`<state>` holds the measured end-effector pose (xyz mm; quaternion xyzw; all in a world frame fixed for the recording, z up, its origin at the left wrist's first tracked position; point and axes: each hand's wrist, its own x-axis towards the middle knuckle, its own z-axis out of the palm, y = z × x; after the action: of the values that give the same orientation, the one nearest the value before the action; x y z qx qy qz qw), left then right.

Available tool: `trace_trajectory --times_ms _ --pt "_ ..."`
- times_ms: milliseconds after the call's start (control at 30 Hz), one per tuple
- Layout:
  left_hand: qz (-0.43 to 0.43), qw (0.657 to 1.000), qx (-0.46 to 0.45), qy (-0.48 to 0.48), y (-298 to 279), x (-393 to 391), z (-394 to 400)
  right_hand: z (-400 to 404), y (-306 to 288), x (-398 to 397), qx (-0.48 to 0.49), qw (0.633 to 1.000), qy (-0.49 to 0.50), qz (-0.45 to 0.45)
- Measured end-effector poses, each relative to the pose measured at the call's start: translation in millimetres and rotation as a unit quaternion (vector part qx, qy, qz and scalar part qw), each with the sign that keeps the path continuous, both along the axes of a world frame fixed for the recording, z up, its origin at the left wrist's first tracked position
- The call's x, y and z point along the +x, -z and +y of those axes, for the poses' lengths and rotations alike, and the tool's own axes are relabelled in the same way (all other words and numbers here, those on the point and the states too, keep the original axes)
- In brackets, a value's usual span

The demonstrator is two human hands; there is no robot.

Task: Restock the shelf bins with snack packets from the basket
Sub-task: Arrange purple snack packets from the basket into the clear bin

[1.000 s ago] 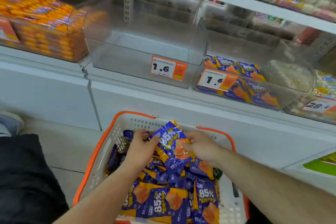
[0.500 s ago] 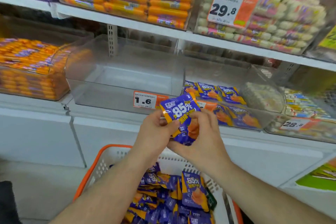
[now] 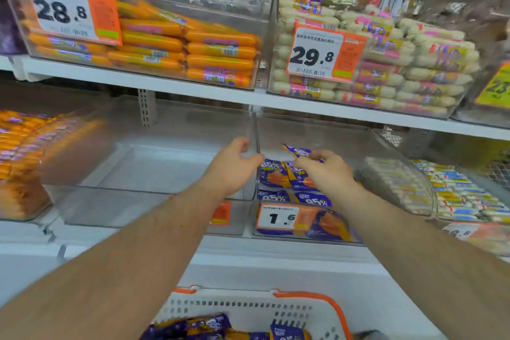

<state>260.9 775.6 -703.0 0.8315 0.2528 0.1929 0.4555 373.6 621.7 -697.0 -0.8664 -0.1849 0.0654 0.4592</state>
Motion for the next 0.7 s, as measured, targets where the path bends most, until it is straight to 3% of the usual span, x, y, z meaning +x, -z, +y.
trace_trajectory --times_ms 133,500,700 --pt "0.023 0.992 -0.119 0.031 11 6 7 47 13 36 -0.116 0.992 -0.045 -0.006" --pt "-0.002 0.992 -0.118 0.033 20 9 14 113 46 73 -0.26 0.961 -0.092 0.028" --pt "0.003 0.991 -0.127 0.029 21 10 14 108 52 73 -0.146 0.981 -0.084 0.099"
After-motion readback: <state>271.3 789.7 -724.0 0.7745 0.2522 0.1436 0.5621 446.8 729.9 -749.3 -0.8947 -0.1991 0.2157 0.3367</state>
